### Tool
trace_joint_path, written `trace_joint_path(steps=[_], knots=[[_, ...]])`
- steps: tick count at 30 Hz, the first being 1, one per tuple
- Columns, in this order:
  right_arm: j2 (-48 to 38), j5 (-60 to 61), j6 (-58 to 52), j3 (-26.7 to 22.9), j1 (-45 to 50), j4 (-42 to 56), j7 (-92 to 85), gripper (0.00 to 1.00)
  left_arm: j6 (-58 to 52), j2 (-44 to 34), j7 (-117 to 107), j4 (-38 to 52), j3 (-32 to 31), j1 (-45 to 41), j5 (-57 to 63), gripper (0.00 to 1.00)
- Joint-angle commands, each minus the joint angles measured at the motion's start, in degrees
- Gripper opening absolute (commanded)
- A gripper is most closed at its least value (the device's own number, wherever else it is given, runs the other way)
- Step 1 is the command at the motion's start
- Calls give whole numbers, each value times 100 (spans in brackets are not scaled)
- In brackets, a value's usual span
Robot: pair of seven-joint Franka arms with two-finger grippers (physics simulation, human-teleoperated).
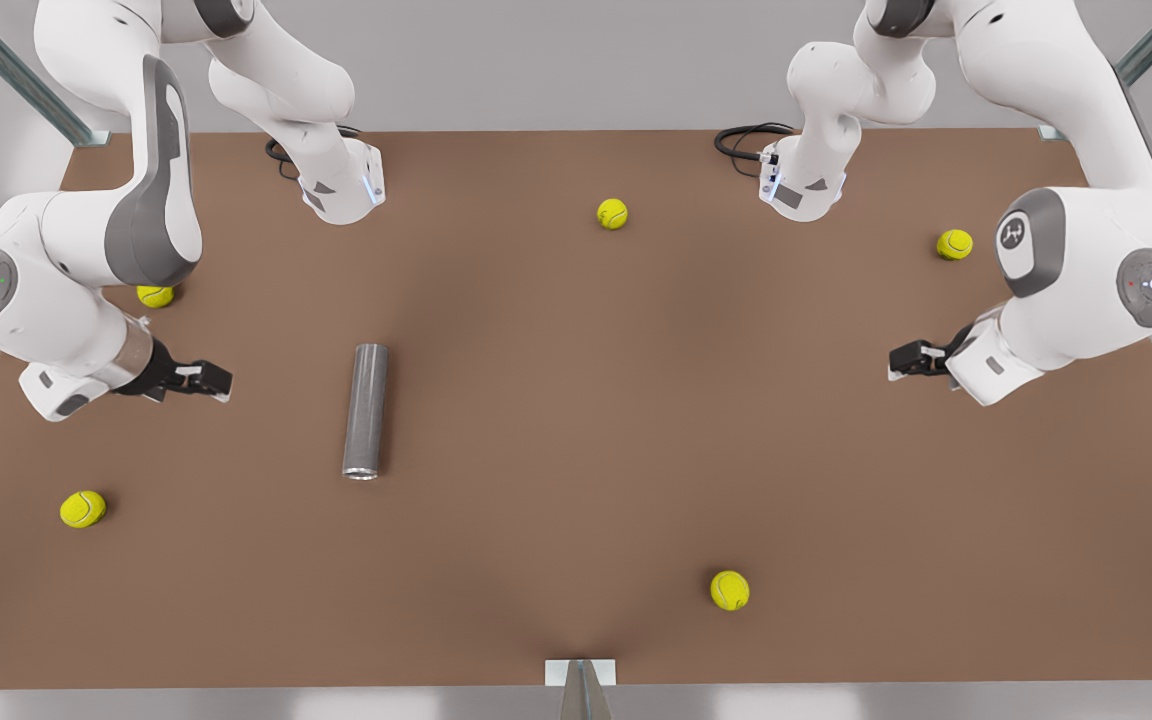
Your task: Put the tennis tube upright
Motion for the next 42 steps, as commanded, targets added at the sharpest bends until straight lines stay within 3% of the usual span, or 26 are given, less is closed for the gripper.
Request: trace_joint_path(steps=[1,7,10,16,22,29,35,42], knots=[[-6,3,193,2,0,3,139,100,164,-1,556,2,4,6,12,100],[-287,-6,-150,-42,-62,29,60,100,173,8,301,11,-75,-64,-84,100],[-182,-15,-45,11,17,82,78,100,225,184,107,2,-75,-64,-1165,100],[530,-586,579,11,1133,3,1062,100,208,360,125,2,-92,-82,-1297,100],[495,-147,764,-6,1345,-656,1449,100,225,421,125,-16,-92,-82,-1245,100],[179,196,1924,-15,1397,-2036,1554,100,348,650,116,-25,-84,-82,-1236,100],[-243,223,3207,-6,1389,-3407,3276,100,348,711,116,-25,-83,-82,-1157,100],[310,398,4051,-50,1301,-3566,4806,100,436,755,107,-86,-83,-205,-1157,100]])
